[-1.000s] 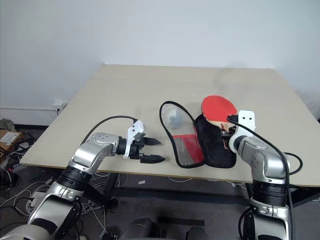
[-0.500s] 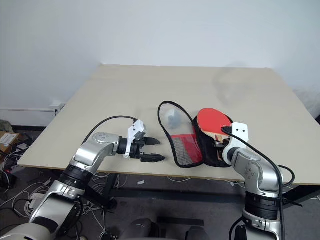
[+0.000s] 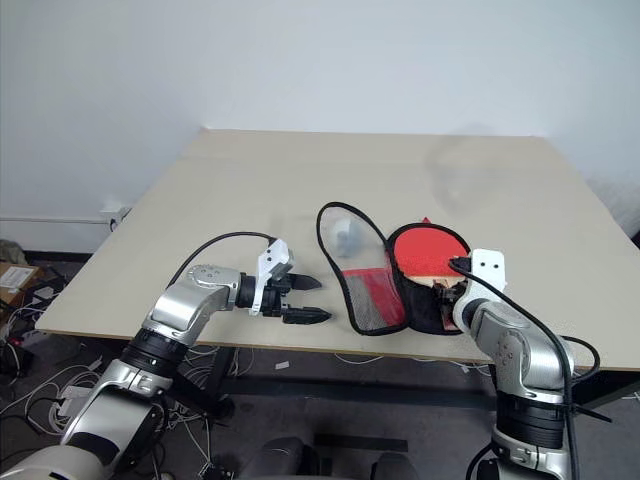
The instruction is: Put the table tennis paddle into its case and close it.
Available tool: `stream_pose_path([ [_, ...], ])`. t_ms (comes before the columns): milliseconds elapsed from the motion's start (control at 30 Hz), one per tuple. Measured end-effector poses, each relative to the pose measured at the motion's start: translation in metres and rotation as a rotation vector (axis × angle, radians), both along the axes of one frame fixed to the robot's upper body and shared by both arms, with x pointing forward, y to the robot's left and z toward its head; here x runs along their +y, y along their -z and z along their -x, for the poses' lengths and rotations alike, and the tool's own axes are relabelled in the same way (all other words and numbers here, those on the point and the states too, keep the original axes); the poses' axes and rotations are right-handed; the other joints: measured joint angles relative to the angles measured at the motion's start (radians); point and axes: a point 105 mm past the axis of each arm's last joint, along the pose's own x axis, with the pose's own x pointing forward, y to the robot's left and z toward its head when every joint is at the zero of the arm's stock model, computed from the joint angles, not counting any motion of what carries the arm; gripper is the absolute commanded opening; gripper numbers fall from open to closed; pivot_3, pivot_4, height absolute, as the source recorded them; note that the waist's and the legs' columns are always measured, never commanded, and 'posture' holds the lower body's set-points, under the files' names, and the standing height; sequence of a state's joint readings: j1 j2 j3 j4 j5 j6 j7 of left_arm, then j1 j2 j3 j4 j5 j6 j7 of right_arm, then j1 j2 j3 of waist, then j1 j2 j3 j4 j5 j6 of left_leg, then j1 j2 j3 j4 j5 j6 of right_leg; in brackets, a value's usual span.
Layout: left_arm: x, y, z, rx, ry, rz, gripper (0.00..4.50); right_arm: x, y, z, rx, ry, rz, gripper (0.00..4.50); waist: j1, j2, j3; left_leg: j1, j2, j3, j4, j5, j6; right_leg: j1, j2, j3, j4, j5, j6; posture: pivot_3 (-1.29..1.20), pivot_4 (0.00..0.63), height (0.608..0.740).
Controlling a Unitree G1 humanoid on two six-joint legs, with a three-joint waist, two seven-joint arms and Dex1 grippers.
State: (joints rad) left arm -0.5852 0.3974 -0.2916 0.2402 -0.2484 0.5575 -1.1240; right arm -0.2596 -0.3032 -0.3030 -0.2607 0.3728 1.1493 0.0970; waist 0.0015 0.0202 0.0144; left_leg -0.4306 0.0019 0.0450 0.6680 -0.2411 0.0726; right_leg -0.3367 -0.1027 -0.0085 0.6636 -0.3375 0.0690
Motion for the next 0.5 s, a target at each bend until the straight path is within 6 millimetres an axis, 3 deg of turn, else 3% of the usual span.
stream_pose_path([
  [133, 0.0, -0.002, -0.004, -0.003, -0.004, -0.004, 4.5, 0.008, -0.02, -0.004, -0.092, -0.055, -0.088, 3.89, 0.001, 0.0, 0.0, 0.0, 0.0, 0.0, 0.0, 0.0, 0.0, 0.0, 0.0, 0.0, 0.0, 0.0, 0.0, 0.0, 0.0, 0.715],
  [267, -0.002, 0.001, -0.011, 0.02, -0.023, -0.011, 4.5, 0.011, -0.072, -0.014, -0.312, -0.088, -0.161, 3.89, 0.002, 0.0, 0.0, 0.0, 0.0, -0.001, 0.0, 0.0, 0.0, 0.0, 0.0, 0.0, 0.0, 0.0, 0.0, 0.0, 0.0, 0.715],
  [367, -0.007, 0.011, -0.024, -0.013, -0.05, -0.091, 4.5, 0.005, -0.103, -0.018, -0.451, -0.07, -0.174, 3.89, 0.005, -0.002, 0.0, 0.0, -0.001, -0.001, 0.0, 0.0, 0.0, 0.0, 0.0, 0.0, 0.0, 0.0, 0.0, 0.0, 0.0, 0.715],
  [500, -0.023, 0.024, -0.038, -0.033, -0.077, -0.14, 4.5, -0.01, -0.123, -0.02, -0.552, 0.011, -0.211, 3.89, 0.009, -0.004, 0.001, 0.0, -0.002, -0.001, 0.0, 0.0, 0.001, 0.0, -0.001, -0.001, 0.001, 0.0, 0.0, 0.0, 0.0, 0.715],
])
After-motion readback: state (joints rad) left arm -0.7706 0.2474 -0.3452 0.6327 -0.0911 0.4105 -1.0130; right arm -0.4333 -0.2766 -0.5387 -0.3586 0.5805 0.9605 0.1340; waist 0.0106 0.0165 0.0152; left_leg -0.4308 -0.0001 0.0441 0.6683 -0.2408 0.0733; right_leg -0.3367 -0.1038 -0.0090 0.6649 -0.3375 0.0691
